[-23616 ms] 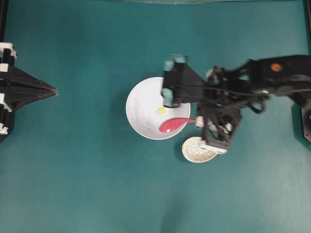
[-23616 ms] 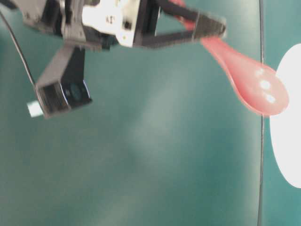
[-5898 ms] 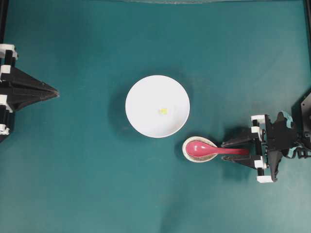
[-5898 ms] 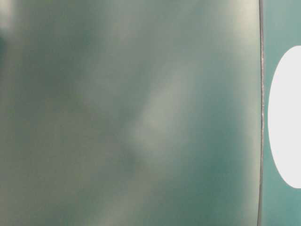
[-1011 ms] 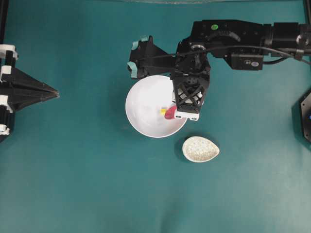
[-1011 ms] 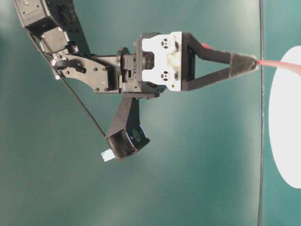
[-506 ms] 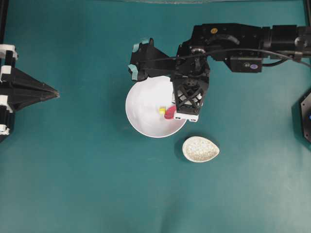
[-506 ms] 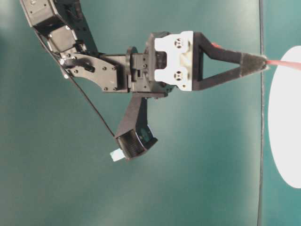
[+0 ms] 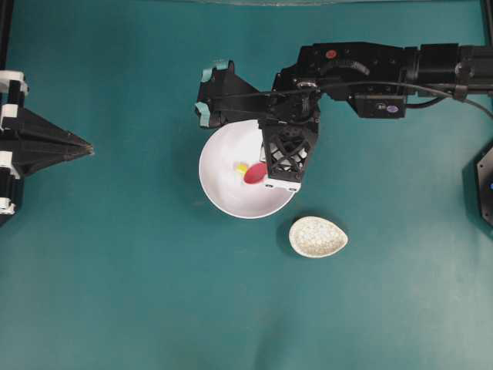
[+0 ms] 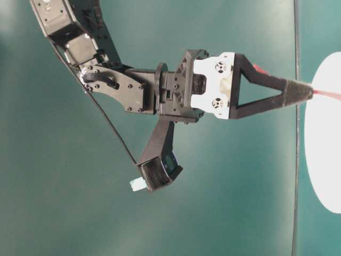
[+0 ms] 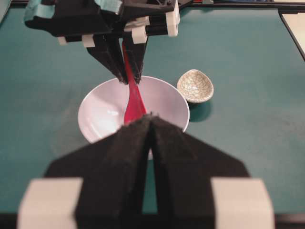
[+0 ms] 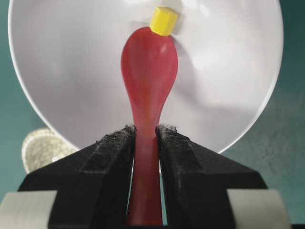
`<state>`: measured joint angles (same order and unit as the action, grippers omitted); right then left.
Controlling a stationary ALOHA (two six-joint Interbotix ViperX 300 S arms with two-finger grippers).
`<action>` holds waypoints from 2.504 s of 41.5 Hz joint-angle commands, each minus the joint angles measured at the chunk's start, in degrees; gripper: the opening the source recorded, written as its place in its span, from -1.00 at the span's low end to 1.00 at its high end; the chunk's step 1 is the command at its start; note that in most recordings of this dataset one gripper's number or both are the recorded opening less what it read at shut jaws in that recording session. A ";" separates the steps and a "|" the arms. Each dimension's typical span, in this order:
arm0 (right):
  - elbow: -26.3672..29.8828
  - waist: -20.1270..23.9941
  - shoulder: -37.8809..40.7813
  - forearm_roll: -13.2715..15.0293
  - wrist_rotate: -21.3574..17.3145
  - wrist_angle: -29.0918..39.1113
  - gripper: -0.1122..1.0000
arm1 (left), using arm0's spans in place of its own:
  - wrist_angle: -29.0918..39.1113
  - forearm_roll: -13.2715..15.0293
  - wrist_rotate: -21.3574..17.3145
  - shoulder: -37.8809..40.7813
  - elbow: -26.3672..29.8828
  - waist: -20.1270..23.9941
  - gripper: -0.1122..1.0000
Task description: Scoop the yellow hexagonal prism block from the bowl with a spoon using the right arm.
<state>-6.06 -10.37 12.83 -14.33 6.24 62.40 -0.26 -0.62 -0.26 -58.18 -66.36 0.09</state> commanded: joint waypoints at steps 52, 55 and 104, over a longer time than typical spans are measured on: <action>0.35 0.18 -1.32 2.55 -0.62 -9.93 -0.37 | 0.26 -0.18 0.00 0.26 1.23 0.09 -0.76; 0.09 0.18 -1.49 2.55 -0.79 -10.28 -0.36 | 0.26 -0.18 0.00 0.26 1.23 0.09 -0.76; -20.04 1.76 -12.92 1.05 -2.20 -36.65 -0.36 | 0.53 -0.26 -0.09 0.62 1.14 0.09 -0.76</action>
<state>-25.66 -8.96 2.64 -13.10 4.04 28.30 0.44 -0.70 -0.35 -58.10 -66.36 0.09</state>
